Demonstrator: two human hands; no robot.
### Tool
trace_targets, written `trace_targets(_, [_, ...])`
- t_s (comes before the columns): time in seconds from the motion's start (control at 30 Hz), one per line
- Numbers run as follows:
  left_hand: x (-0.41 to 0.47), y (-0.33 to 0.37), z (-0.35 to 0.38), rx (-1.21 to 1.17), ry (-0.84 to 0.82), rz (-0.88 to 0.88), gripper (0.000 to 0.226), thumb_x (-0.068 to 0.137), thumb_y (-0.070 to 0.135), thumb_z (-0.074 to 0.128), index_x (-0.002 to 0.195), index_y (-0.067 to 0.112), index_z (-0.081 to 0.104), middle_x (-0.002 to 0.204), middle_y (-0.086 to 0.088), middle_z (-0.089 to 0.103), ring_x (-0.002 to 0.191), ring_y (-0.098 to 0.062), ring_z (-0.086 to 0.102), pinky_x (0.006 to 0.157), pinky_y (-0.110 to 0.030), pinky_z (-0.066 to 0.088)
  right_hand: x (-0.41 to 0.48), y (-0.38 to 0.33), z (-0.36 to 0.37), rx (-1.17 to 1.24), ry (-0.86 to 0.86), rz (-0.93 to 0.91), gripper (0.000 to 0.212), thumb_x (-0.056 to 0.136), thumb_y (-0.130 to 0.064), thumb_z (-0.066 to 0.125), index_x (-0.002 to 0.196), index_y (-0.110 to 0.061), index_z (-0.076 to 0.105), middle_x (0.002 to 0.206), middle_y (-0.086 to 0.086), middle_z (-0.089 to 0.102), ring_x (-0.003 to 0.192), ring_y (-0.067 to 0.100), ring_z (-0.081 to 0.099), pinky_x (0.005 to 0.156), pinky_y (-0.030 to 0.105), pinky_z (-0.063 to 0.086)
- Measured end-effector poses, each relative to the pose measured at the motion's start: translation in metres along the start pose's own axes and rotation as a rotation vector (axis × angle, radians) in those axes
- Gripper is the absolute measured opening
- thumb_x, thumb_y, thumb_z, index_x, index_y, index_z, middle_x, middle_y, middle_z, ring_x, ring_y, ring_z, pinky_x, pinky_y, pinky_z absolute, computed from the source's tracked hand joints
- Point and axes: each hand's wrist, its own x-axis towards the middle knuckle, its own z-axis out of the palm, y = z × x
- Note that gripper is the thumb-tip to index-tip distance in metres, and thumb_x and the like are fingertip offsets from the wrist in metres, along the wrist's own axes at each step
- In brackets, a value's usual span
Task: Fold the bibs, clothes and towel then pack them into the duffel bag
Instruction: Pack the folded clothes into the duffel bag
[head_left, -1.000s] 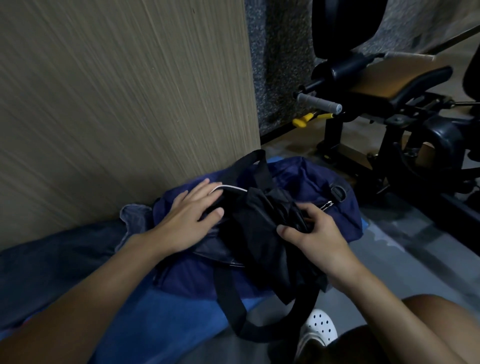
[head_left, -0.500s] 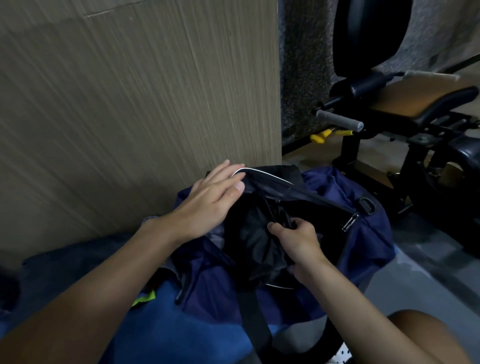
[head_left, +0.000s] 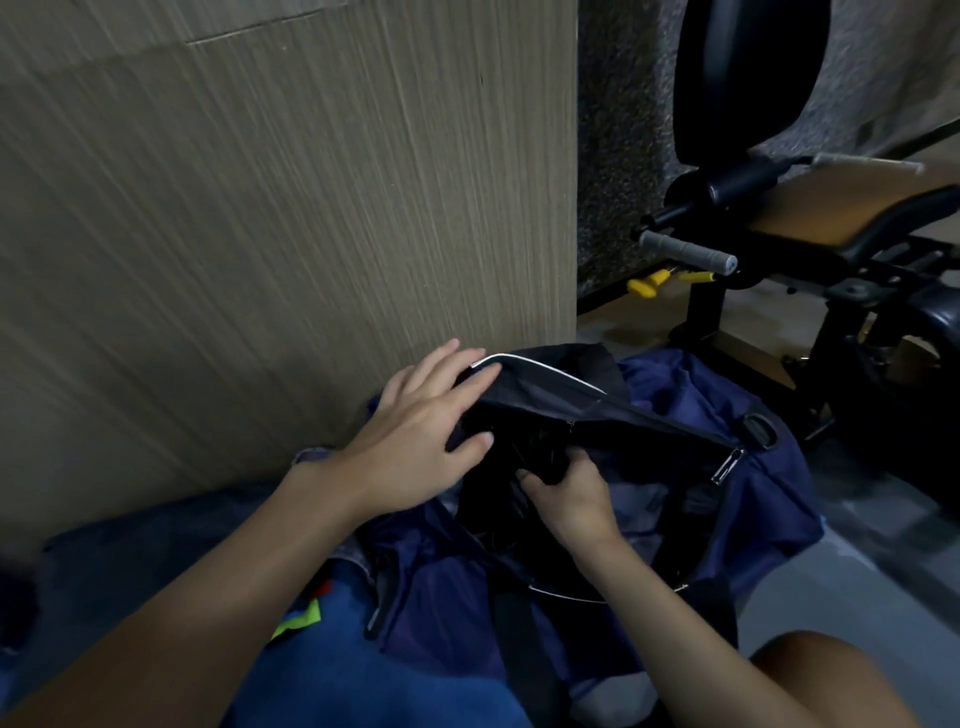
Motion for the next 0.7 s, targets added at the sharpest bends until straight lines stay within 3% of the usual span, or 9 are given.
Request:
trace_targets(0.1, [-0.011, -0.01, 0.011, 0.096, -0.018, -0.037, 0.084, 0.092, 0.042, 0.06, 0.157, 0.037, 0.008, 0.165, 0.009, -0.01, 0.15, -0.011, -0.018, 0.121, -0.055, 0.008, -0.005, -0.004, -0.003, 0.049, -0.027, 0.019, 0.059, 0.084, -0.047, 0.07, 0.129, -0.011, 0.056, 0.121, 0.01, 0.067, 0.115, 0.027, 0.061, 0.097, 0.032, 0.048])
trace_targets(0.17, [-0.014, -0.012, 0.016, 0.126, -0.051, -0.104, 0.097, 0.09, 0.037, 0.067, 0.156, 0.04, -0.004, 0.161, 0.013, -0.025, 0.149, -0.011, -0.023, 0.12, -0.057, 0.008, -0.008, -0.005, -0.001, 0.043, -0.071, 0.031, 0.06, 0.08, -0.048, 0.073, 0.125, -0.011, 0.057, 0.118, 0.008, 0.067, 0.111, 0.026, 0.062, 0.096, 0.034, 0.05])
trace_targets(0.27, [-0.016, -0.013, 0.021, 0.107, -0.07, -0.151, 0.108, 0.087, 0.029, 0.07, 0.154, 0.039, -0.015, 0.156, 0.024, -0.032, 0.147, -0.005, -0.024, 0.118, -0.061, 0.013, -0.006, -0.002, 0.007, 0.078, -0.127, 0.076, 0.051, 0.075, -0.032, 0.08, 0.116, -0.009, 0.06, 0.108, 0.007, 0.07, 0.097, 0.024, 0.068, 0.088, 0.038, 0.056])
trace_targets(0.37, [-0.016, -0.015, 0.021, 0.093, -0.071, -0.142, 0.114, 0.085, 0.03, 0.073, 0.152, 0.036, -0.019, 0.153, 0.03, -0.034, 0.146, -0.002, -0.025, 0.117, -0.062, 0.017, -0.003, 0.0, 0.013, 0.157, -0.215, 0.086, 0.037, 0.08, -0.013, 0.075, 0.113, -0.01, 0.059, 0.099, 0.006, 0.071, 0.086, 0.02, 0.07, 0.077, 0.032, 0.059])
trace_targets(0.5, [-0.019, -0.018, 0.017, 0.095, -0.033, -0.132, 0.119, 0.082, 0.032, 0.077, 0.152, 0.035, -0.019, 0.155, 0.026, -0.032, 0.148, -0.005, -0.024, 0.114, -0.063, 0.024, 0.0, -0.001, 0.023, 0.272, -0.392, 0.107, 0.038, 0.085, -0.007, 0.071, 0.121, -0.008, 0.058, 0.104, 0.007, 0.071, 0.091, 0.021, 0.07, 0.081, 0.034, 0.059])
trace_targets(0.57, [-0.021, -0.02, 0.016, 0.098, -0.024, -0.135, 0.119, 0.081, 0.035, 0.077, 0.153, 0.034, -0.018, 0.156, 0.025, -0.032, 0.148, -0.005, -0.024, 0.114, -0.062, 0.025, 0.001, -0.005, 0.025, 0.083, -0.334, 0.022, 0.043, 0.086, -0.015, 0.07, 0.126, -0.008, 0.056, 0.112, 0.009, 0.068, 0.101, 0.023, 0.066, 0.089, 0.035, 0.056])
trace_targets(0.67, [-0.023, -0.022, 0.018, 0.074, -0.013, -0.143, 0.122, 0.079, 0.04, 0.079, 0.153, 0.036, -0.019, 0.156, 0.023, -0.032, 0.148, -0.006, -0.024, 0.114, -0.063, 0.025, -0.001, -0.012, 0.019, -0.605, -0.053, -0.263, 0.058, 0.088, -0.035, 0.063, 0.139, -0.014, 0.044, 0.137, 0.012, 0.049, 0.126, 0.032, 0.044, 0.104, 0.04, 0.04])
trace_targets(0.7, [-0.023, -0.022, 0.02, 0.066, -0.013, -0.152, 0.124, 0.079, 0.042, 0.079, 0.15, 0.04, -0.022, 0.156, 0.023, -0.033, 0.148, -0.007, -0.024, 0.114, -0.063, 0.025, -0.003, -0.014, 0.017, -0.687, 0.019, -0.373, 0.059, 0.089, -0.037, 0.06, 0.141, -0.016, 0.042, 0.141, 0.01, 0.044, 0.129, 0.032, 0.038, 0.106, 0.041, 0.037])
